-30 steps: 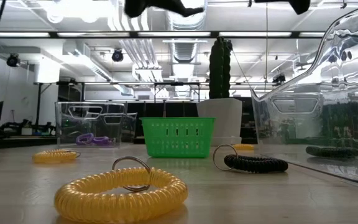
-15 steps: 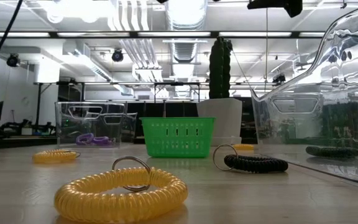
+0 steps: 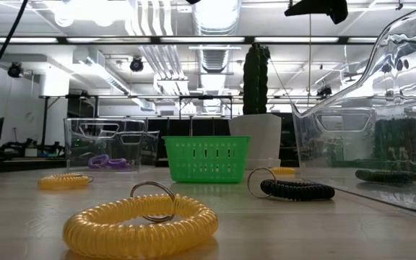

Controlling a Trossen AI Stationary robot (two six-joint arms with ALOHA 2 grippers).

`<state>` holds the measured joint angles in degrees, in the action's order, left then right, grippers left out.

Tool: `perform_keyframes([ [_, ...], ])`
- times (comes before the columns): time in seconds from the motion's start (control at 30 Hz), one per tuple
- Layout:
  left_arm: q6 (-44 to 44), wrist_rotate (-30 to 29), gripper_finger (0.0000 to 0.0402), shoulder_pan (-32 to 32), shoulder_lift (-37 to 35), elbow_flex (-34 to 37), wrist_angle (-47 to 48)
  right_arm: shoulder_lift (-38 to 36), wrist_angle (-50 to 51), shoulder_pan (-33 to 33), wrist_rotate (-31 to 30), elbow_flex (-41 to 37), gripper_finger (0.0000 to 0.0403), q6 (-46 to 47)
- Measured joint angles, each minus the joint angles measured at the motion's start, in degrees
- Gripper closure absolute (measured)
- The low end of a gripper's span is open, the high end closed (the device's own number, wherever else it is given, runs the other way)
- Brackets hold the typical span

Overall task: Sort spring keychains
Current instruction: Put the top black spring keychain into the bottom transparent bin

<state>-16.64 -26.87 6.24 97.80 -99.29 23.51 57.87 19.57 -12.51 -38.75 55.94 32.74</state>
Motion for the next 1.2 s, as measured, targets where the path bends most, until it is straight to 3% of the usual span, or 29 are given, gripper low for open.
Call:
perform_keyframes([
  [0.67, 0.1, 0.0, 0.0397, -0.1, -0.1, 0.1, 2.0, -0.1, -2.4, 0.2, 7.5, 0.0, 0.0148, -1.7],
  [1.2, 0.1, 2.3, 0.0397, -0.1, -0.1, 0.1, -0.1, 0.0, -5.4, 0.6, 7.7, 0.0, 0.0154, -5.9],
])
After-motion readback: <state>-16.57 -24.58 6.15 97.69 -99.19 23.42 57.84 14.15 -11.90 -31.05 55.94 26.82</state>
